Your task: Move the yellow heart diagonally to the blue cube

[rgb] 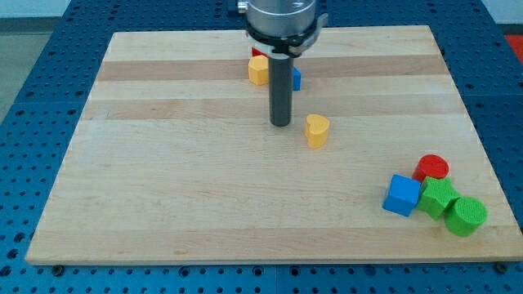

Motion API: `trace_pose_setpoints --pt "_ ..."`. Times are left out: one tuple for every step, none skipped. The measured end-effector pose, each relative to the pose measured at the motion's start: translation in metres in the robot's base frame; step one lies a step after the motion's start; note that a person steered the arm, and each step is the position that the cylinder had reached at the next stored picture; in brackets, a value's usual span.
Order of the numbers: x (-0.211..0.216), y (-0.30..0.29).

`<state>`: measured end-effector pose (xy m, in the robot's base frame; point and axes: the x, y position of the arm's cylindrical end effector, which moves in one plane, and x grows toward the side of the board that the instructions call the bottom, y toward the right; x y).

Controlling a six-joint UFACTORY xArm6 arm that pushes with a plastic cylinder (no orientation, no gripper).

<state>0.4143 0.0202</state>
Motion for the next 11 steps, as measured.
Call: trace_pose_setpoints --pt "0.004 0.019" --pt "0.009 0.043" --pt "0.013 0.063" --pt "0.021 0.067" --pt "0.027 0.067" --pt "0.036 0.066" --pt "0.04 0.054" --pt "0.05 0.047" --pt "0.052 0.054" --pt "0.052 0.071" --pt "0.055 0.084"
